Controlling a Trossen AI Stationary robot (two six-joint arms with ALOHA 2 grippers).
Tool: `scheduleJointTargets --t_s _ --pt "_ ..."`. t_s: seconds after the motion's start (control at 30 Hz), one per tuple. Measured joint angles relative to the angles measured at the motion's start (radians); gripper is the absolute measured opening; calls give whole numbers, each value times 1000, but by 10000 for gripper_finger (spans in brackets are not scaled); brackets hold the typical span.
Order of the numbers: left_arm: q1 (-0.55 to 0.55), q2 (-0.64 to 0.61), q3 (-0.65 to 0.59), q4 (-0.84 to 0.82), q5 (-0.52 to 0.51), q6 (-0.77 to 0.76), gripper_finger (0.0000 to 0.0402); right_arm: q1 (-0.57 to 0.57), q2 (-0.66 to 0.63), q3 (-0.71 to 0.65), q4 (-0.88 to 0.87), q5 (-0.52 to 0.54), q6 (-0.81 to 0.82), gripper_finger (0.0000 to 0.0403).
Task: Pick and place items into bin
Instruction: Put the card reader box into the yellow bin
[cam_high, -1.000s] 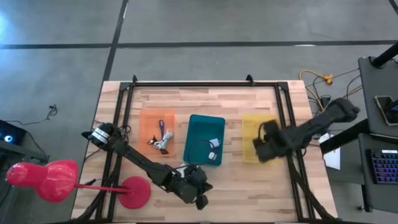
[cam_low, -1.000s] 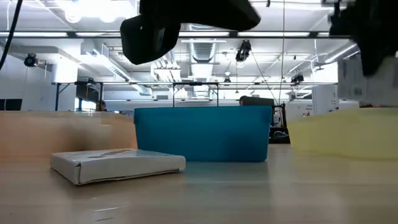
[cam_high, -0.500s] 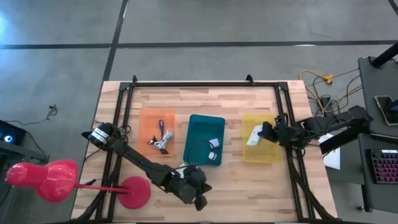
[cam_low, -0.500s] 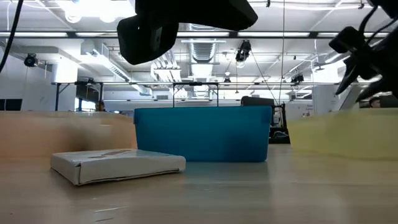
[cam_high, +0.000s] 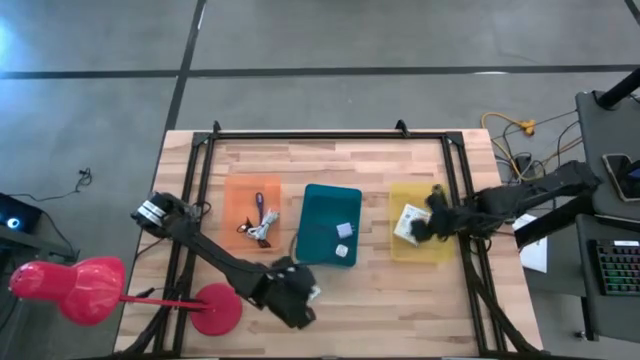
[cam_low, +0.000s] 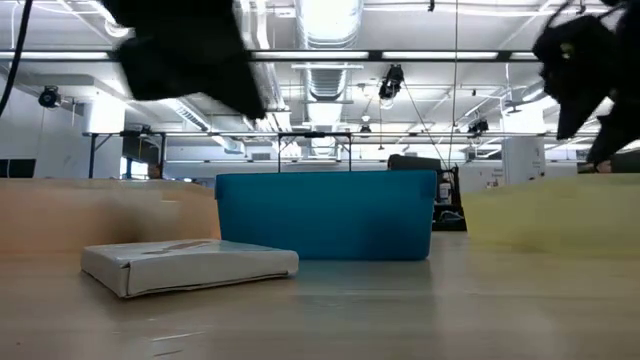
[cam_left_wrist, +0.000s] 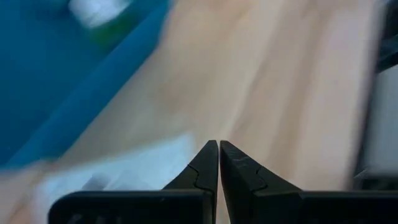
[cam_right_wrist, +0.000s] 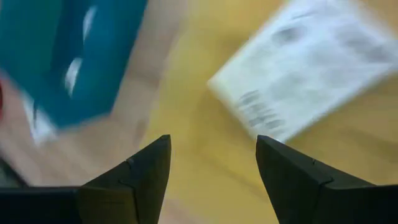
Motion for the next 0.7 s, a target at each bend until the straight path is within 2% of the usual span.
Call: scheduleJointTargets --t_s 0.1,0.2,0.27,0.37,0.43,0.57,0.7 --pt "-16 -35 -5 -221 6 -137 0 64 197 88 103 -64 -117 220" --pt "-35 -49 -29 -320 79 -306 0 124 453 181 112 -118 -197 220" --pt "-54 -49 -50 -322 96 -382 0 156 609 238 175 -169 -281 219" --pt "-60 -48 -111 -223 110 -455 0 184 800 322 351 -282 -370 205" --pt "-48 -33 -158 -196 115 -486 0 195 909 370 386 -310 -398 190" --pt "-47 -34 -181 -178 77 -559 0 198 1030 503 364 -298 -426 157" --pt "-47 -45 -159 -170 78 -521 0 203 1049 610 150 -224 -509 135"
